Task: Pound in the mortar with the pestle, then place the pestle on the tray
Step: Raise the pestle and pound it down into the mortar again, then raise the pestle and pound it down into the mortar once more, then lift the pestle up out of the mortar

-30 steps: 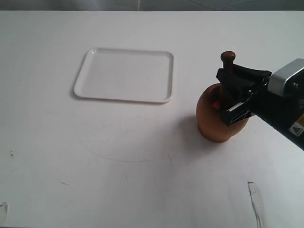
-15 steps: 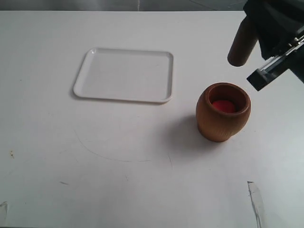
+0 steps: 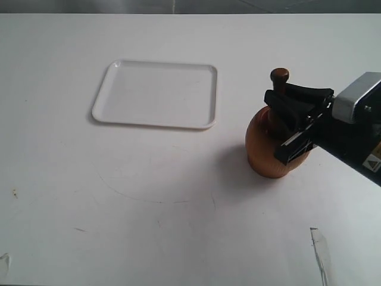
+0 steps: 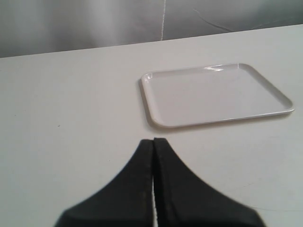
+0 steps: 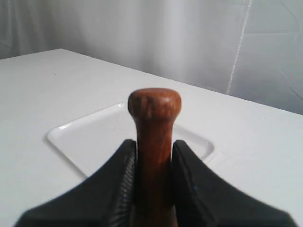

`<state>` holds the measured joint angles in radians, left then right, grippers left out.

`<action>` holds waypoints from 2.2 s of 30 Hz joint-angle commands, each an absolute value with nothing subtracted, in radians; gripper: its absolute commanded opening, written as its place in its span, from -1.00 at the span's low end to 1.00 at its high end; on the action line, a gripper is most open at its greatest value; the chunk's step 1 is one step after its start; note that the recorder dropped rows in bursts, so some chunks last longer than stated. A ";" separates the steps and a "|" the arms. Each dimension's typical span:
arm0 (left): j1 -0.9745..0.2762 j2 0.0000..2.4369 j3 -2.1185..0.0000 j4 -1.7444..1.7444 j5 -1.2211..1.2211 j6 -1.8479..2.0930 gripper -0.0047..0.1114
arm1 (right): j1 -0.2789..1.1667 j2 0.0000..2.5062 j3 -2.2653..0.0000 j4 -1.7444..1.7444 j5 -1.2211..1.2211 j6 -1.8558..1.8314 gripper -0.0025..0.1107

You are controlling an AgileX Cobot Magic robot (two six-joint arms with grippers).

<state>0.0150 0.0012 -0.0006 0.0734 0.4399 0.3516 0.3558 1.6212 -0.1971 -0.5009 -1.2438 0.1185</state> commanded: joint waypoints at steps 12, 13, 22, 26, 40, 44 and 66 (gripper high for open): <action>0.007 0.000 0.000 0.066 0.437 0.343 -0.92 | 0.349 1.349 -0.188 -0.415 -1.221 0.101 -0.96; 0.007 0.000 0.000 0.066 0.437 0.343 -0.92 | 0.349 1.290 -0.188 -0.415 -1.221 0.112 -0.96; 0.007 0.000 0.000 0.066 0.437 0.343 -0.92 | 0.349 0.985 -0.188 -0.420 -1.218 0.158 -0.96; 0.007 0.000 0.000 0.066 0.437 0.343 -0.92 | 0.349 1.018 -0.188 -0.420 -1.126 0.158 -0.96; 0.007 0.000 0.000 0.066 0.437 0.343 -0.92 | 0.349 1.563 -0.188 -0.480 -1.221 0.121 -0.96; 0.007 0.000 0.000 0.066 0.437 0.343 -0.92 | 0.349 1.682 -0.188 -0.480 -1.221 0.094 -0.96; 0.007 0.000 0.000 0.066 0.437 0.343 -0.92 | 0.349 1.122 -0.302 -0.462 -1.221 0.330 -0.96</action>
<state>0.0150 0.0012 -0.0006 0.0734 0.4399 0.3516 0.3558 1.1948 -0.2375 -0.3887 -1.2050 0.2102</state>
